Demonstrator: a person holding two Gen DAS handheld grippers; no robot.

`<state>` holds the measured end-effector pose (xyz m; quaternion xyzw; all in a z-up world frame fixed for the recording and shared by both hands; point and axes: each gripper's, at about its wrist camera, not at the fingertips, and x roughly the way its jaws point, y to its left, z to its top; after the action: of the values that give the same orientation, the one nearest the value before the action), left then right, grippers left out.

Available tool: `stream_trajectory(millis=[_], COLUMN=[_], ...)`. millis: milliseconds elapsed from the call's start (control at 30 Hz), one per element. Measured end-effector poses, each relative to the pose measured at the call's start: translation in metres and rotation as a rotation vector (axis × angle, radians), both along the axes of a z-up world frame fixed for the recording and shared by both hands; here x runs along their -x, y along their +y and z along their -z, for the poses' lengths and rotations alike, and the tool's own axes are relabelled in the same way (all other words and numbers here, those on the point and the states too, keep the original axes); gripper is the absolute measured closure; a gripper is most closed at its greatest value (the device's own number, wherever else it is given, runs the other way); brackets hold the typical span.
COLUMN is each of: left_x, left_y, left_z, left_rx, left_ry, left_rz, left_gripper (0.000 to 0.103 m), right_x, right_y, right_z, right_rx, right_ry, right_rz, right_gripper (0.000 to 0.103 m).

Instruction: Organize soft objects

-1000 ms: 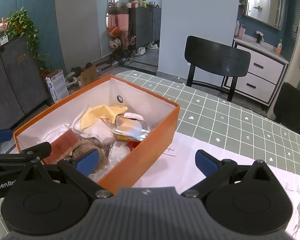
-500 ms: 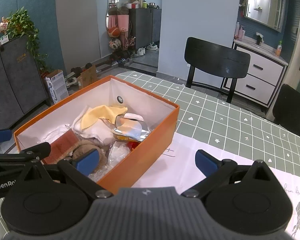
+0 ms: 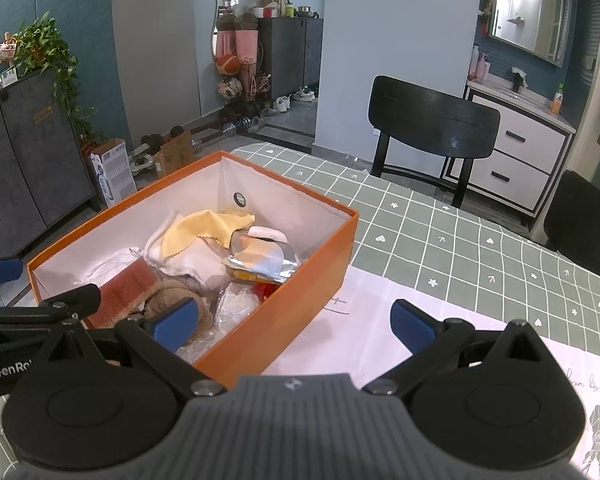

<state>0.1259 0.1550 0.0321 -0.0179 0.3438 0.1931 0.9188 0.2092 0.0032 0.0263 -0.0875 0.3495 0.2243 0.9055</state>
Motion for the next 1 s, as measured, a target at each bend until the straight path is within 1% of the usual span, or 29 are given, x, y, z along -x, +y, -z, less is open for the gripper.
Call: stream_trajectory(millis=[1000], left_x=[0.0028], left_y=[-0.0002], left_z=[0.0008], left_rx=[-0.005], left_ry=[0.005], left_rz=[-0.006], left_gripper=[0.003], right_x=[-0.0003], right_y=[-0.0011], right_z=[-0.0008], right_rx=[0.014], right_ry=[-0.006], right_rz=[-0.005], right_gripper=[0.003])
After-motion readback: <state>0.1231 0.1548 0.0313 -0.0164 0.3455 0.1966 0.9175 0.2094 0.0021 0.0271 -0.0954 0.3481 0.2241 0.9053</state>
